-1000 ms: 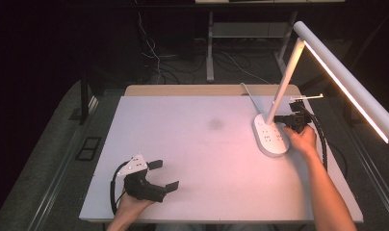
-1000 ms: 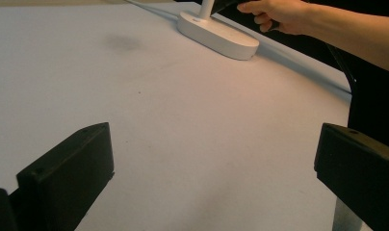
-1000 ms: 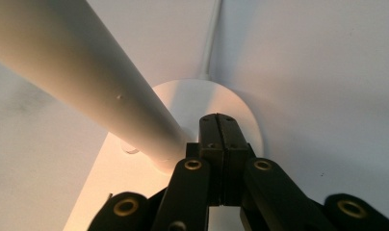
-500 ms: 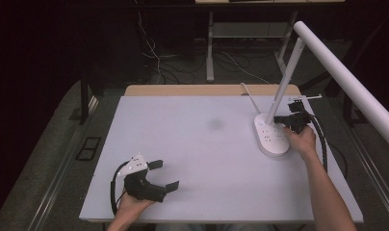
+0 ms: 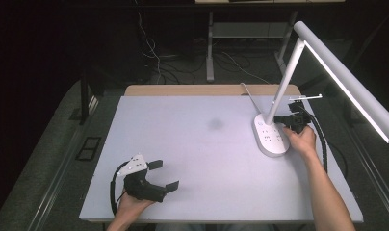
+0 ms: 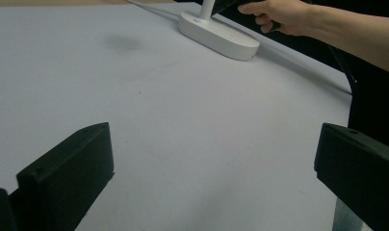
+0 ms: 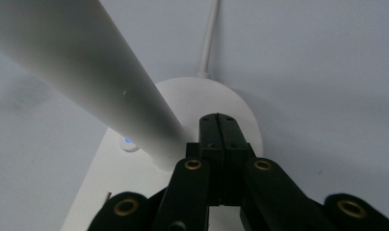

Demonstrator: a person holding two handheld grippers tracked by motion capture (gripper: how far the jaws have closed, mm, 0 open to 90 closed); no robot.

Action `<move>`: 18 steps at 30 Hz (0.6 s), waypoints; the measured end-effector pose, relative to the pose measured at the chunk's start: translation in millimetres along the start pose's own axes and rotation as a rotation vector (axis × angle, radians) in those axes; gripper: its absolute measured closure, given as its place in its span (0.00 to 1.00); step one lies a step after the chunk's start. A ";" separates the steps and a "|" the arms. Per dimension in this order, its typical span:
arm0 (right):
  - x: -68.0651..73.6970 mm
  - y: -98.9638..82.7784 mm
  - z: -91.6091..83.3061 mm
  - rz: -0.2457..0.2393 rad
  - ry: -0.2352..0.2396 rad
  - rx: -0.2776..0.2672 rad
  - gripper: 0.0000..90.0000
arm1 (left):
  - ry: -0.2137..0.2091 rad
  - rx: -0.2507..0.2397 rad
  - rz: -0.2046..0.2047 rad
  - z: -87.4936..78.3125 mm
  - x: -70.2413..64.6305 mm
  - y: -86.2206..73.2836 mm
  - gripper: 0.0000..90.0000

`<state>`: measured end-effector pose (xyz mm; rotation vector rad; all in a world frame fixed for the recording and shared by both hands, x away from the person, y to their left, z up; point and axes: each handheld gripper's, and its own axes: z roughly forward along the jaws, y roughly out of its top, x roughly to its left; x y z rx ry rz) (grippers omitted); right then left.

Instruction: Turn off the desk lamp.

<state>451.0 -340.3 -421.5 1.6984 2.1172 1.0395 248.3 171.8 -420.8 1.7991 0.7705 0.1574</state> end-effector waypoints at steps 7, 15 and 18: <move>1.8 -3.3 0.4 -0.013 -0.018 -0.019 1.00 | -0.001 -0.001 0.003 -0.4 0.1 0.2 0.00; -0.6 -4.4 -0.7 0.019 0.013 -0.026 1.00 | 0.000 0.001 0.000 0.3 0.7 0.3 0.00; -2.4 -4.0 -1.7 0.037 0.020 -0.029 1.00 | 0.000 0.001 0.000 0.3 0.7 0.3 0.00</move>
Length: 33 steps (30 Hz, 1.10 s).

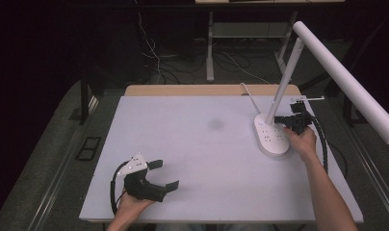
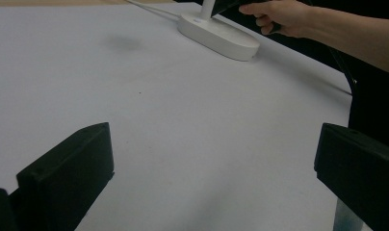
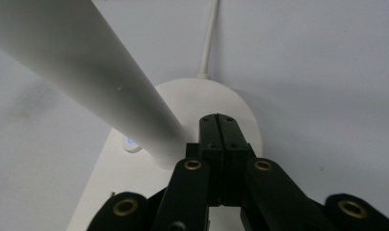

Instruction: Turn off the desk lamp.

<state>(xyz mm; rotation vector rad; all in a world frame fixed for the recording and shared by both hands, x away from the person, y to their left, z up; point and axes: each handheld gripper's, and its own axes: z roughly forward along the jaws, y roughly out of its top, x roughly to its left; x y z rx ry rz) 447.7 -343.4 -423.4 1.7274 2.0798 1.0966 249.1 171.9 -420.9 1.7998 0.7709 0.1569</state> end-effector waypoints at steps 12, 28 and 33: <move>3.9 3.9 -17.1 -0.020 0.009 -0.031 1.00 | 0.001 -0.005 -0.002 -1.6 -0.6 -0.4 0.00; 4.4 -2.6 -53.1 -0.020 0.022 -0.058 0.84 | -0.001 -0.008 -0.003 -1.3 -1.5 -0.1 0.00; 13.5 -11.5 -65.3 -0.014 0.030 -0.077 0.74 | -0.003 -0.008 0.000 -1.5 -2.3 0.0 0.00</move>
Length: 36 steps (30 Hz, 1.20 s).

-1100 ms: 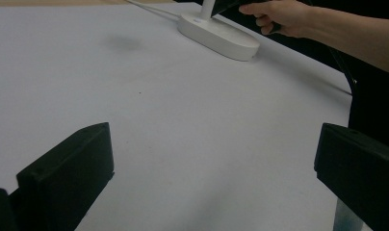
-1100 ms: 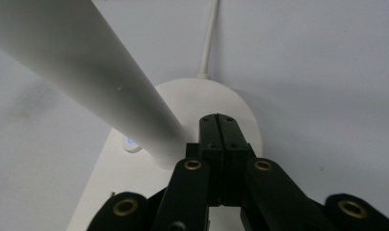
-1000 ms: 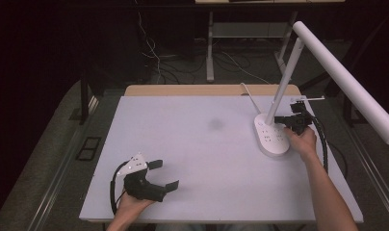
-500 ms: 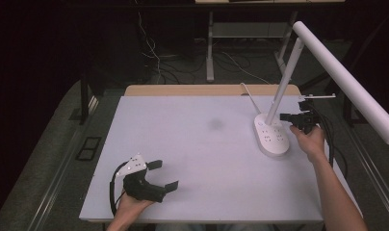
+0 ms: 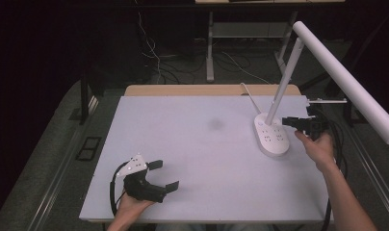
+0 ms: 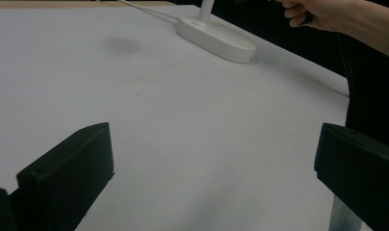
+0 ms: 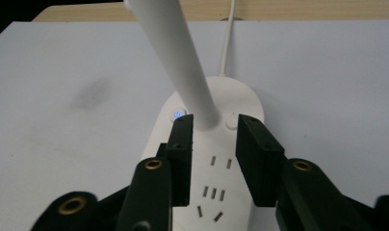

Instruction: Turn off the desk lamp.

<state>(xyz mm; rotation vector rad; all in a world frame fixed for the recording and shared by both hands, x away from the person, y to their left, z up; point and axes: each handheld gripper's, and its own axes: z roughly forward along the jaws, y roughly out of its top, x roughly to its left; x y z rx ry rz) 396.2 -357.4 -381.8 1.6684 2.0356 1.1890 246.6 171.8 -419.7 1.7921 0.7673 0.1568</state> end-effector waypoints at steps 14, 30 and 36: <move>31.3 -18.2 -24.7 -0.041 0.007 -0.022 0.17 | -0.005 -0.006 -0.004 -0.1 -0.3 0.2 0.00; 69.6 -48.4 -41.2 -0.091 0.199 -0.055 0.01 | -0.005 -0.011 -0.006 -0.8 -1.0 0.3 0.00; 80.4 -63.6 -46.1 -0.108 0.251 -0.076 0.01 | -0.006 -0.013 -0.003 -0.8 -1.7 0.4 0.00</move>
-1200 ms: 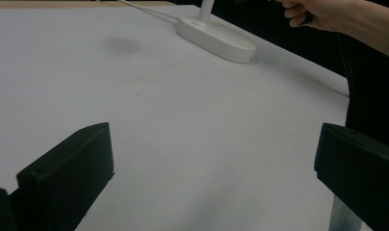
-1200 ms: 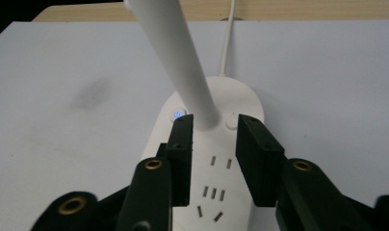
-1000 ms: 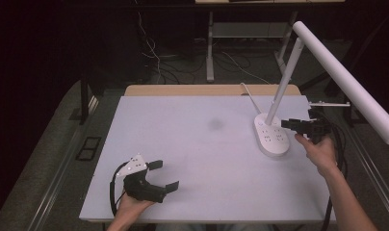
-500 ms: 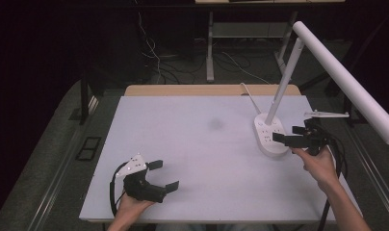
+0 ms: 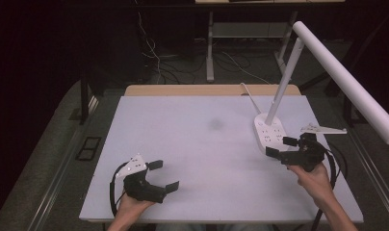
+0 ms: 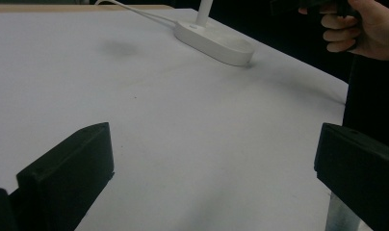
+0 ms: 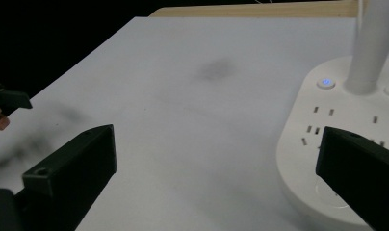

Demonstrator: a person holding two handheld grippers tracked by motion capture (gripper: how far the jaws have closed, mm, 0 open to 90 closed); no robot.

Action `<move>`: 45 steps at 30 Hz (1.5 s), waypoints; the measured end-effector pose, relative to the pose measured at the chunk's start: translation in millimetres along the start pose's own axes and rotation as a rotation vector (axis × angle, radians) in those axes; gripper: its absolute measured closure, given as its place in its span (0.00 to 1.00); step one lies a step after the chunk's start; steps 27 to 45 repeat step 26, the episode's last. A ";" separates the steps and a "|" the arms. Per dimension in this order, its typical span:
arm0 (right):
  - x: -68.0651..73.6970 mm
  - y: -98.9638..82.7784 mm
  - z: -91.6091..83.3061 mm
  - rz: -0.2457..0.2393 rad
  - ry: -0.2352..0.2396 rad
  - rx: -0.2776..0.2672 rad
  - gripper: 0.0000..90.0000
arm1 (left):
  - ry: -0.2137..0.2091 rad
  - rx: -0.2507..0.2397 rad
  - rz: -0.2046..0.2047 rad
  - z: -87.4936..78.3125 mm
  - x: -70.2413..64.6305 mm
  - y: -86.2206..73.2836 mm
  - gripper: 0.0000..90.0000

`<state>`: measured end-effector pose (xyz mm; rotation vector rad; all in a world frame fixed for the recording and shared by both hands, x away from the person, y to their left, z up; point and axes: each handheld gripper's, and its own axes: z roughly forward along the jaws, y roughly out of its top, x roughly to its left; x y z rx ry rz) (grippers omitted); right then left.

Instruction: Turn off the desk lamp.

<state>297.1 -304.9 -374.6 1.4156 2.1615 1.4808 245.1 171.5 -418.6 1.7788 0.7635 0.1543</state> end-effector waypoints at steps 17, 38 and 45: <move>21.4 -47.2 2.1 -0.080 0.068 -0.005 0.01 | 0.000 0.004 0.004 0.7 -0.5 0.0 0.00; 28.2 -71.3 4.5 -0.121 0.010 0.024 0.01 | 0.001 0.006 0.005 1.2 -0.2 0.2 0.00; 28.2 -71.3 4.5 -0.121 0.010 0.024 0.01 | 0.001 0.006 0.005 1.2 -0.2 0.2 0.00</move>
